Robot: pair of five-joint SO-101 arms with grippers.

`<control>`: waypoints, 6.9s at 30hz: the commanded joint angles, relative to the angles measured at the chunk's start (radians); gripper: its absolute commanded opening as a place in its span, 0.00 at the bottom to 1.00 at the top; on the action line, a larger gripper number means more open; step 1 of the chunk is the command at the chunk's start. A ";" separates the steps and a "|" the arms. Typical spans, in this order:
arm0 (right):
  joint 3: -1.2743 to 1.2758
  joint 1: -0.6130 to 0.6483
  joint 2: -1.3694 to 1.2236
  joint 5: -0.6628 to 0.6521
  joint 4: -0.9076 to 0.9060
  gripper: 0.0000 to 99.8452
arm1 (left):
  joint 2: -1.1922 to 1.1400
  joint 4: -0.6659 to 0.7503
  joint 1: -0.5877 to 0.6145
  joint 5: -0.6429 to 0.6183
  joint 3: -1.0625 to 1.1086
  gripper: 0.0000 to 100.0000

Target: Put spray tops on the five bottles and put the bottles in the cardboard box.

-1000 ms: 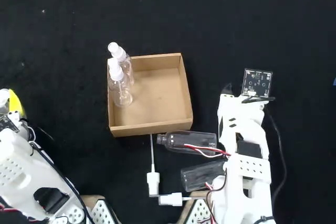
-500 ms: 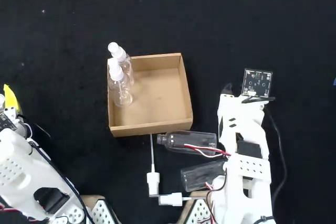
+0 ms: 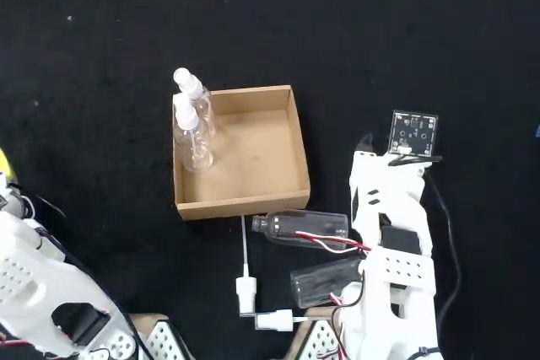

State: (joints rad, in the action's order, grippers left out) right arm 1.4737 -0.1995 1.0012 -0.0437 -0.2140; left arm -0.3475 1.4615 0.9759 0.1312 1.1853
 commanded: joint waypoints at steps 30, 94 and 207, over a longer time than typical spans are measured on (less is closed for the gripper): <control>-0.004 0.017 -0.008 0.003 0.032 0.09 | 0.040 0.087 0.004 0.009 0.025 0.32; -0.004 0.020 -0.008 0.003 0.032 0.09 | 1.392 -0.839 -0.344 -0.153 0.504 0.06; -0.005 0.017 -0.007 0.003 0.034 0.09 | 2.173 -1.765 -1.173 -0.083 0.515 0.06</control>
State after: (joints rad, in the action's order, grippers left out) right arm 1.4737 -0.1995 1.0012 -0.0437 -0.2140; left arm 1.8067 -0.3307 -0.1857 0.0453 1.6870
